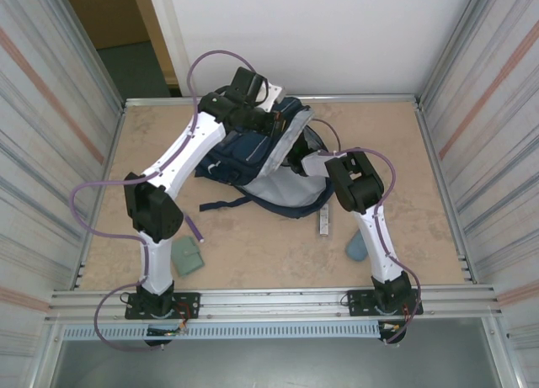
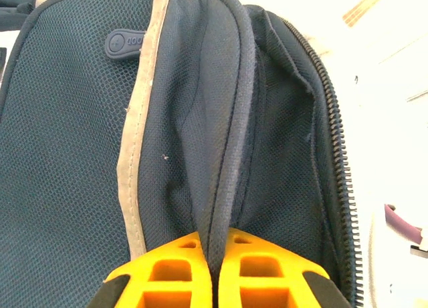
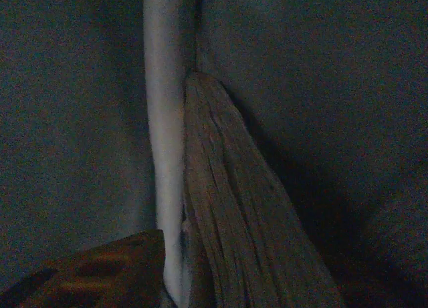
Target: Pack the student bag
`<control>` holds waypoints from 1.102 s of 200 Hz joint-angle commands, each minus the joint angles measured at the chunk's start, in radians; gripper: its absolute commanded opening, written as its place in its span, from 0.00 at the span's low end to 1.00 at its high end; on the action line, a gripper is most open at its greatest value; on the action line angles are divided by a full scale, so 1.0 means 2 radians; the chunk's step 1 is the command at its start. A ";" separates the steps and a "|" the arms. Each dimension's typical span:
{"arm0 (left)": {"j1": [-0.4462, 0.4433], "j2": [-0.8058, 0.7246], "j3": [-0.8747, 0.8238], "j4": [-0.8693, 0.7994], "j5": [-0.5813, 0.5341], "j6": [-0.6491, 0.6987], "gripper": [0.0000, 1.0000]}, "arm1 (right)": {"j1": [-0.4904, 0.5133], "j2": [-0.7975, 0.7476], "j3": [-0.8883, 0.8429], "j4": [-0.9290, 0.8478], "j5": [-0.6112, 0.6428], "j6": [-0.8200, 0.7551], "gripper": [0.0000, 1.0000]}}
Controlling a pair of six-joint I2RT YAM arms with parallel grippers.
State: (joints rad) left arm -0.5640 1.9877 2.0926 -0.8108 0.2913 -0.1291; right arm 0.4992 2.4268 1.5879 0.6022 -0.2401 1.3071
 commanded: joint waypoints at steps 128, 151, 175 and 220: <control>0.062 -0.077 -0.089 0.102 0.017 -0.029 0.00 | -0.050 -0.149 -0.070 -0.245 -0.048 -0.175 0.61; 0.061 -0.077 -0.103 0.109 0.025 -0.032 0.00 | -0.050 -0.200 -0.105 -0.238 -0.047 -0.196 0.62; 0.057 -0.071 -0.120 0.122 0.032 -0.031 0.00 | -0.063 -0.255 -0.154 -0.230 -0.042 -0.203 0.62; 0.034 -0.064 -0.138 0.120 0.023 0.010 0.00 | -0.095 -0.381 -0.261 -0.234 -0.050 -0.246 0.63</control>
State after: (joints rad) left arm -0.4702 1.9034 1.8351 -0.6231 0.3481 -0.1791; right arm 0.3386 1.7985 1.1427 0.1566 -0.3382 0.9089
